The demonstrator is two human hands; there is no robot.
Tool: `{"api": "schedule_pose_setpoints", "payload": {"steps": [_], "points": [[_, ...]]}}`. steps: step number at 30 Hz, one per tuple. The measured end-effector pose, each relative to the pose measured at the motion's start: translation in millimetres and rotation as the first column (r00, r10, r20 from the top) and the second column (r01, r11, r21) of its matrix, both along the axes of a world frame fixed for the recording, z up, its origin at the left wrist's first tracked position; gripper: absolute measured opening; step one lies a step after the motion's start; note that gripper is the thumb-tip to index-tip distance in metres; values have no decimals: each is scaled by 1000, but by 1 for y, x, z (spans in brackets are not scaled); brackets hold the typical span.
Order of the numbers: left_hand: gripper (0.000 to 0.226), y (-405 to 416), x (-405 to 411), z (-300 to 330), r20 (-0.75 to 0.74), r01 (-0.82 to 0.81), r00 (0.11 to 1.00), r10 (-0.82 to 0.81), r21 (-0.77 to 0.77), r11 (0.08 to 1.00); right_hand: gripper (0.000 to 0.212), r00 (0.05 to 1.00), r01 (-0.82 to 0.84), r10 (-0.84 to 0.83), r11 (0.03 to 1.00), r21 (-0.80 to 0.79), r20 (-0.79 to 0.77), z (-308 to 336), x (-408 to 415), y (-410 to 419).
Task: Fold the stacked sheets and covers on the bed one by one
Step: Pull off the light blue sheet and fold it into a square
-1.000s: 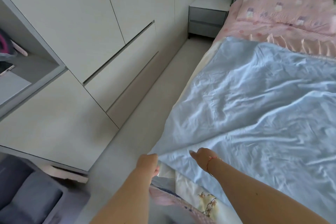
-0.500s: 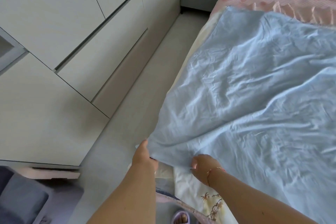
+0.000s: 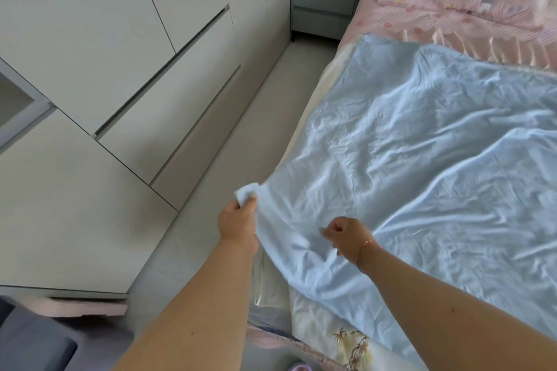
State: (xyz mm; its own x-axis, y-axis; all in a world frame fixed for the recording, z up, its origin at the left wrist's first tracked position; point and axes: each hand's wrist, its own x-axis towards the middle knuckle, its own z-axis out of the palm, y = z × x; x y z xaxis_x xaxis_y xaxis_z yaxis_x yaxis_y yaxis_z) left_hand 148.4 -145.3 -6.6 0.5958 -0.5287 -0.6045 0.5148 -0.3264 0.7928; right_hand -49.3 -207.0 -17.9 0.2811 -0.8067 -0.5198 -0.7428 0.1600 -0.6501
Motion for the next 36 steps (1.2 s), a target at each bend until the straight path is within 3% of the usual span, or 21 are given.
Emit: {"api": "schedule_pose_setpoints", "payload": {"steps": [2, 4, 6, 7, 8, 10, 12, 16, 20, 26, 28, 32, 36], "points": [[21, -4, -6, 13, 0, 104, 995, -105, -75, 992, 19, 980, 154, -156, 988, 25, 125, 18, 7, -12], [40, -6, -15, 23, 7, 192, 981, -193, -130, 973, 15, 956, 205, -206, 978, 29, 211, 37, 17, -26], [43, -7, -24, 33, 24, 280, 960, -280, -138, 950, 5, 939, 209, -195, 978, -18, 284, 57, 27, -36], [42, -7, -29, 39, 35, 325, 946, -323, -132, 936, 7, 938, 174, -148, 983, -59, 314, 65, 31, -40], [43, -8, -33, 42, 40, 365, 931, -362, -123, 923, 22, 945, 101, -58, 988, -115, 322, 71, 35, -43], [54, -7, -41, 50, 42, 427, 904, -425, -124, 896, 55, 950, -122, 172, 973, -198, 262, 85, 40, -45], [72, -7, -48, 59, 32, 438, 898, -438, -154, 886, 65, 924, -294, 329, 937, -186, 196, 96, 40, -49], [54, -4, -60, 77, 34, 421, 906, -423, -192, 886, 40, 862, -503, 507, 858, -107, 12, 114, 22, -66], [33, -2, -80, 84, -13, 292, 953, -303, -228, 929, 26, 827, -561, 553, 824, -77, -103, 118, -18, -84], [38, 5, -142, 99, -118, 56, 989, -90, -264, 963, 14, 553, -802, 666, 589, -101, -500, 124, -98, -109], [40, 7, -161, 100, -138, -6, 990, -35, -279, 960, 15, 585, -784, 660, 608, -121, -471, 124, -120, -118], [26, 12, -200, 111, -106, -21, 994, -11, -295, 955, 21, 857, -515, 496, 817, -261, -139, 137, -160, -134], [23, 19, -247, 122, -60, 3, 998, -22, -297, 955, 16, 889, -454, 422, 758, -468, -178, 160, -197, -134]]}}
